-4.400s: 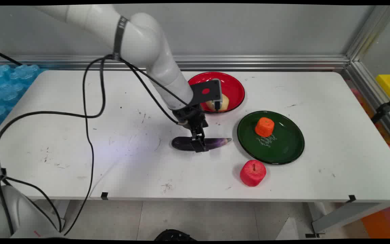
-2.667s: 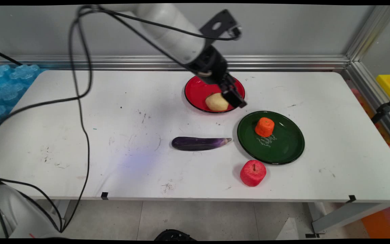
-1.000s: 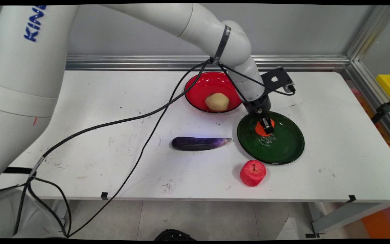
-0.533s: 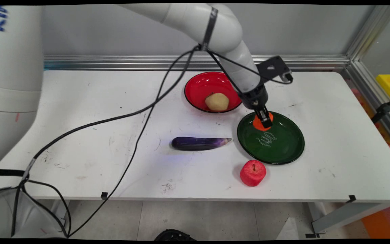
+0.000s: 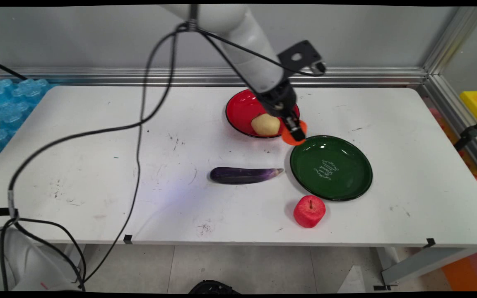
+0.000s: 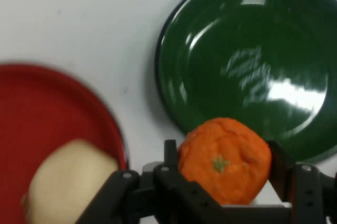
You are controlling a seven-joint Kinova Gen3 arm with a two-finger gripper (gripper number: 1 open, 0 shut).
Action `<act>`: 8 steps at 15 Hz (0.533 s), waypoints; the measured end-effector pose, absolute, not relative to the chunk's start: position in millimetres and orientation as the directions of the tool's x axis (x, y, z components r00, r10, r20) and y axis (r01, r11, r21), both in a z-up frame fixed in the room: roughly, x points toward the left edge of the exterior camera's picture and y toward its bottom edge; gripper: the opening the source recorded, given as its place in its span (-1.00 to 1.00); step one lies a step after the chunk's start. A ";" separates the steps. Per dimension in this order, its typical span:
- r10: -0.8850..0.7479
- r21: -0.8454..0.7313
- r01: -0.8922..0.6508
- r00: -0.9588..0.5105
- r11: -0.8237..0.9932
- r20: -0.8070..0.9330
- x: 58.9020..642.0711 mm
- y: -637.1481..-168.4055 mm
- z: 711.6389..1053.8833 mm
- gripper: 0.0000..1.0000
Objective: Place the picked object on the table
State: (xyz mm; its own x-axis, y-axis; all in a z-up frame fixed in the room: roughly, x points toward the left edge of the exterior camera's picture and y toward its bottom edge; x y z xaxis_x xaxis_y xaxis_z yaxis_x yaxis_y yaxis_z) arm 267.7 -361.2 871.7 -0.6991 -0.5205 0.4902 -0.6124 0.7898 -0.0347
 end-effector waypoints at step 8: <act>-0.533 -0.044 -0.619 -0.709 0.784 0.462 340.0 -345.0 855.4 -1.00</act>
